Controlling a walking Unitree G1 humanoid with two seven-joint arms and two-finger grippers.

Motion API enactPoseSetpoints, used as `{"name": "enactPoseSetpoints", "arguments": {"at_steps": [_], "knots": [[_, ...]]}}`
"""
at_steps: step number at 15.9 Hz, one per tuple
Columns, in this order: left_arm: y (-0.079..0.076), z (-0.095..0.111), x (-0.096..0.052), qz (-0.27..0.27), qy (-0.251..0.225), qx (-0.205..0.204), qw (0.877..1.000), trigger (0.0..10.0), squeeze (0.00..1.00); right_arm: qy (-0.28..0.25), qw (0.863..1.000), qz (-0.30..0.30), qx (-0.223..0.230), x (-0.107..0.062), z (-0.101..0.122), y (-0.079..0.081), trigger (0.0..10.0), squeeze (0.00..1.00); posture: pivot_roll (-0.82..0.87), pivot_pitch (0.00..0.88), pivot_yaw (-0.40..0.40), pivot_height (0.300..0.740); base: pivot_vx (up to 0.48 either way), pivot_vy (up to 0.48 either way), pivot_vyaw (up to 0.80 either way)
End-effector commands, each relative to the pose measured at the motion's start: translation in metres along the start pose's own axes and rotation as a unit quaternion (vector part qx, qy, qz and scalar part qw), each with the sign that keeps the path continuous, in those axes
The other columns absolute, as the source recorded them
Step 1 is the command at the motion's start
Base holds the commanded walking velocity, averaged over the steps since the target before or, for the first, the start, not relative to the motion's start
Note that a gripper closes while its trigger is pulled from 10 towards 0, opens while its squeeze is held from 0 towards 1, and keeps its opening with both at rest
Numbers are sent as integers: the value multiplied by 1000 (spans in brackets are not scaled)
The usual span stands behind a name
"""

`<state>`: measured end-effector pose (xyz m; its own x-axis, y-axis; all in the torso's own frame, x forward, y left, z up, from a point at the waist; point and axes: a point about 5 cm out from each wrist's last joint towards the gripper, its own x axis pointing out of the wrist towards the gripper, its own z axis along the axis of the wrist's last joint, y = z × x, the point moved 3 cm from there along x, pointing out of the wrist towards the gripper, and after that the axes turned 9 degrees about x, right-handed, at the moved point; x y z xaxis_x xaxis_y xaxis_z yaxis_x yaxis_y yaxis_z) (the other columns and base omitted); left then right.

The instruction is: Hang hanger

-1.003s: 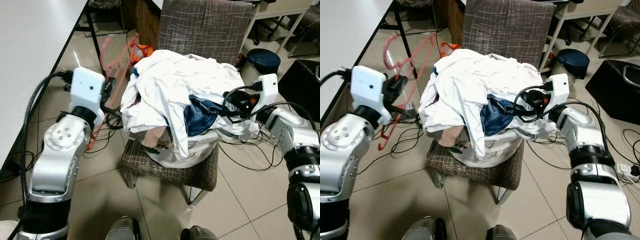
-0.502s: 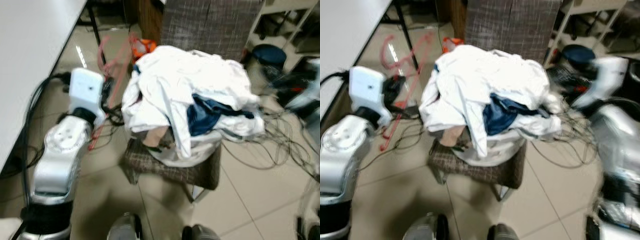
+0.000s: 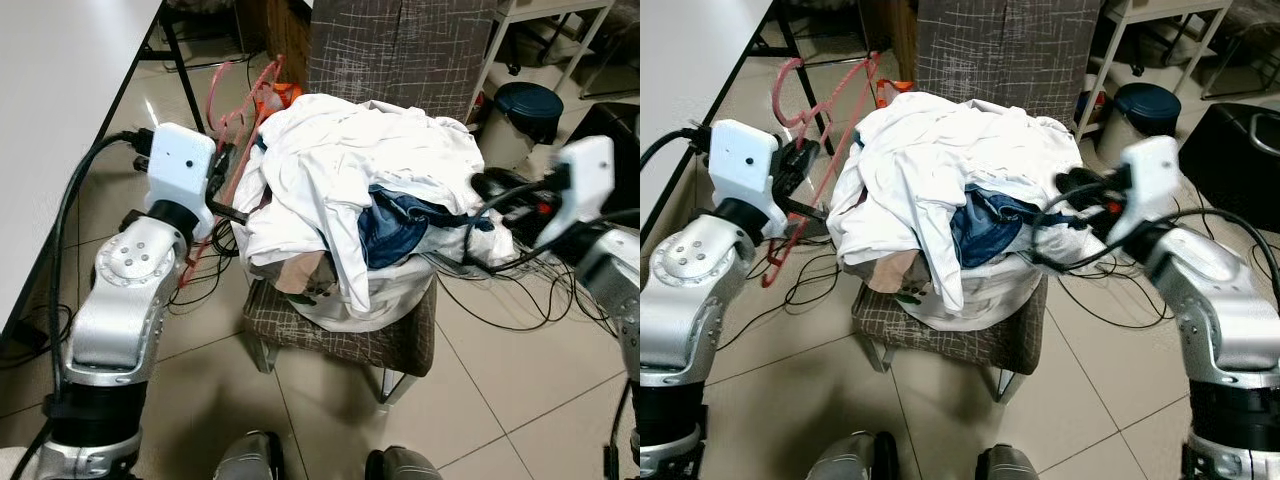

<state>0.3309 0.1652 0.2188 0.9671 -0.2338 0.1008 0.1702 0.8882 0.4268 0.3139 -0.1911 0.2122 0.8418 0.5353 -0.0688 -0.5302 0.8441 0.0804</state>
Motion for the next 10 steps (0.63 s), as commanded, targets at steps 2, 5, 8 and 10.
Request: {"name": "enactPoseSetpoints", "arguments": {"at_steps": [2,5,8,10], "knots": [[7,-2,-1,7,2,6,1000,10000,0,23,997,66,-21,-1,0,25,10000,1000,-63,88,25,740,0,0,0],[10,-2,-1,9,1,6,1000,10000,0,39,998,38,-17,-1,-11,21,10000,1000,-63,91,32,740,0,0,0],[8,0,2,0,-2,10,1000,10000,0,-11,995,-102,17,4,-9,-25,10000,1000,-62,97,47,740,0,0,0],[7,0,1,-2,-2,10,1000,10000,0,-13,991,-128,23,3,-12,-36,10000,1000,-58,99,45,740,0,0,0]]}}
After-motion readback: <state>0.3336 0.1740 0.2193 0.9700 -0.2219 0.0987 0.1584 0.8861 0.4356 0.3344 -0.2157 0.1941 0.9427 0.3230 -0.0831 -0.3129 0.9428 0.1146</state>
